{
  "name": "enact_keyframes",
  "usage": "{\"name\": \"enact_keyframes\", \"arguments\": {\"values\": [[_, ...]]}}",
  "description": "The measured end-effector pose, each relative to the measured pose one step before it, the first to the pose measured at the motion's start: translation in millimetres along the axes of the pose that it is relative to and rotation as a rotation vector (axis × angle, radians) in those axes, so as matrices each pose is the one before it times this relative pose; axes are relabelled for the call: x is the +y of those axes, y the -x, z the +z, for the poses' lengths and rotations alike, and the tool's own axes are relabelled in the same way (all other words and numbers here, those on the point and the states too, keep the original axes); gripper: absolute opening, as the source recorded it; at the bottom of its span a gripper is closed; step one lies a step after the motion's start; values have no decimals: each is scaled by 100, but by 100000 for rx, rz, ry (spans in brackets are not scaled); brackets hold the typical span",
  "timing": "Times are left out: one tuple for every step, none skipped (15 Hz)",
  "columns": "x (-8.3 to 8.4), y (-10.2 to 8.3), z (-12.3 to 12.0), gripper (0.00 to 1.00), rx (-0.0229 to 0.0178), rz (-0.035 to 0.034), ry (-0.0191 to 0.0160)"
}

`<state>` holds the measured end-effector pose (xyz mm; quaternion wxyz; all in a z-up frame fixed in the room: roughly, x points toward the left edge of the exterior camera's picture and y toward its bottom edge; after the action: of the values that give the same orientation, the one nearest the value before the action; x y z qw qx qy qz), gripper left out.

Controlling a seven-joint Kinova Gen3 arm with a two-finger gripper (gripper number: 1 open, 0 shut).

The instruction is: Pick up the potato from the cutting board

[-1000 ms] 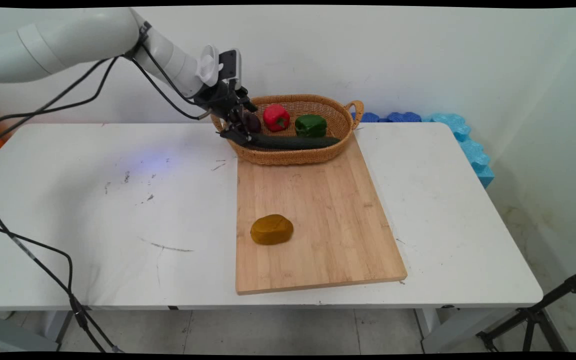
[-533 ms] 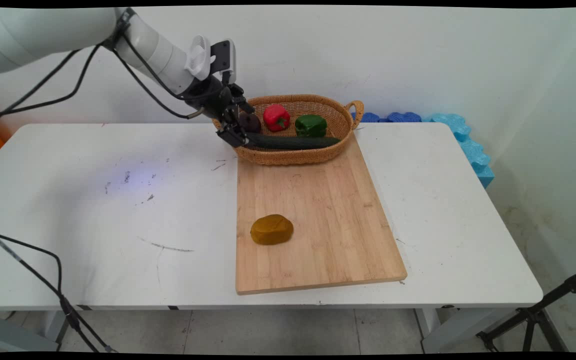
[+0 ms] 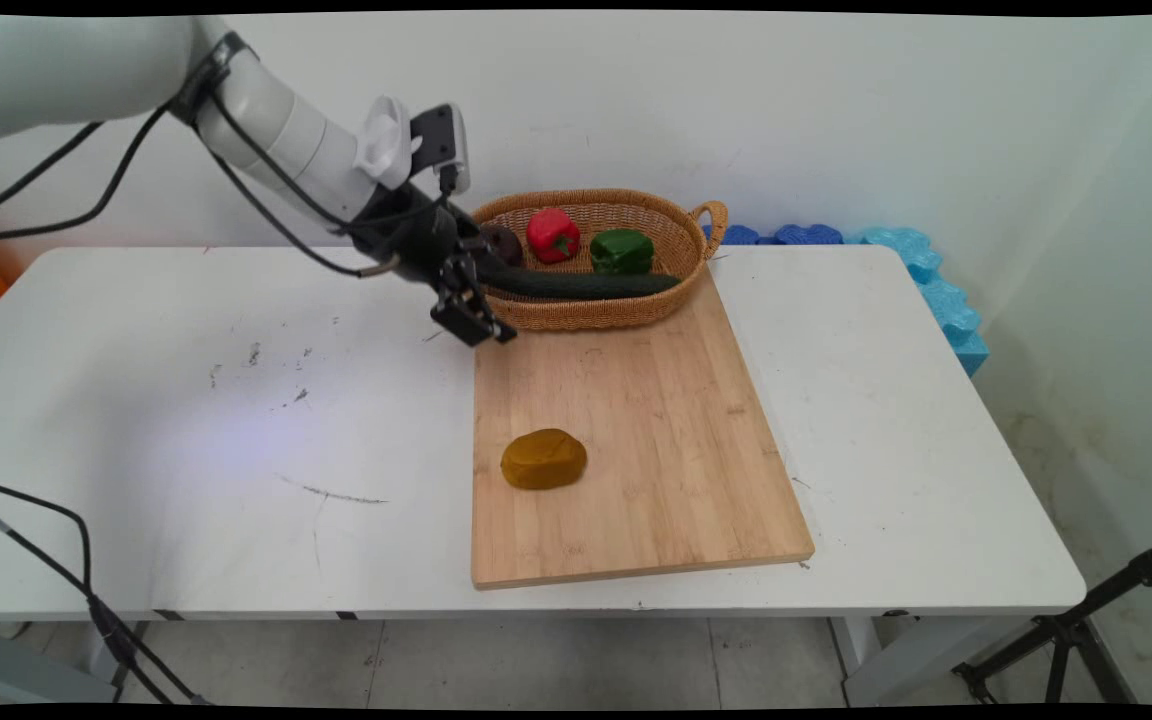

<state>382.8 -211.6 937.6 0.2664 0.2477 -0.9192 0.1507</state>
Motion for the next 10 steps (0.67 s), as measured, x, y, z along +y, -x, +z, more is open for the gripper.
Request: {"name": "enact_keyframes", "arguments": {"values": [[612, 24, 25, 100, -8, -1702, 763], [838, 57, 67, 100, 30, -2382, 1034], [946, 125, 208, 100, 34, -2965, 1173], [844, 152, 295, 100, 125, -2687, 1005], [664, 171, 296, 100, 93, -2208, 806], [739, 229, 447, 100, 98, -2258, 964], [631, 265, 475, 100, 157, -2055, 865], [500, 210, 454, 100, 88, -1513, 759], [447, 266, 506, 100, -47, -1098, 757], [497, 370, 689, 100, -73, -1074, 817]]}}
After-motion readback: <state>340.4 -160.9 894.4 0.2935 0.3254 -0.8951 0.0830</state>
